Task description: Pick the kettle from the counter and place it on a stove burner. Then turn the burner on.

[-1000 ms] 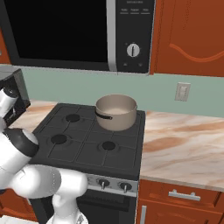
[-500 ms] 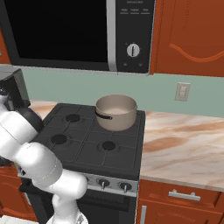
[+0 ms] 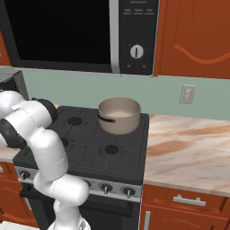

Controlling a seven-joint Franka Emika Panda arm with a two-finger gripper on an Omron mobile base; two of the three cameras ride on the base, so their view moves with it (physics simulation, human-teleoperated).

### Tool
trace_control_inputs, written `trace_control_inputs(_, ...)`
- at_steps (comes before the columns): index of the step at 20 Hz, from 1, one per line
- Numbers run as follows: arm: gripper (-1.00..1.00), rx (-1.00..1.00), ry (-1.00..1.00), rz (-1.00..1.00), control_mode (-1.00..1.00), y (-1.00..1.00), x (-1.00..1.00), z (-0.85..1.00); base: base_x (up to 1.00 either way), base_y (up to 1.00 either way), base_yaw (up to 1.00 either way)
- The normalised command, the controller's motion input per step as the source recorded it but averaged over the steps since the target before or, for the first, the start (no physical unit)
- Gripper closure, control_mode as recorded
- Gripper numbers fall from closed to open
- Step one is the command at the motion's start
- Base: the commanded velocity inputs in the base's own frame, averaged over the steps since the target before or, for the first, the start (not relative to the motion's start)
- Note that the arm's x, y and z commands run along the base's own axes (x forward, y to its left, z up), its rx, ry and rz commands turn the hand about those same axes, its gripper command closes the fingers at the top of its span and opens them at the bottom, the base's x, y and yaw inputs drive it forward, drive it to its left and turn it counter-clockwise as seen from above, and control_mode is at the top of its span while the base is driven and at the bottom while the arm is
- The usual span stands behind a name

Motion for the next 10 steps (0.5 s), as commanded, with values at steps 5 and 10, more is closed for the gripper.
trace_control_inputs(5,-1.00,-0.06,0.00,0.00,-1.00,0.18,0.23,-0.09,0.00,0.00,0.00)
trace_control_inputs(10,-1.00,-0.04,0.00,0.00,-1.00,0.23,0.24,-0.07,0.00,0.00,0.00)
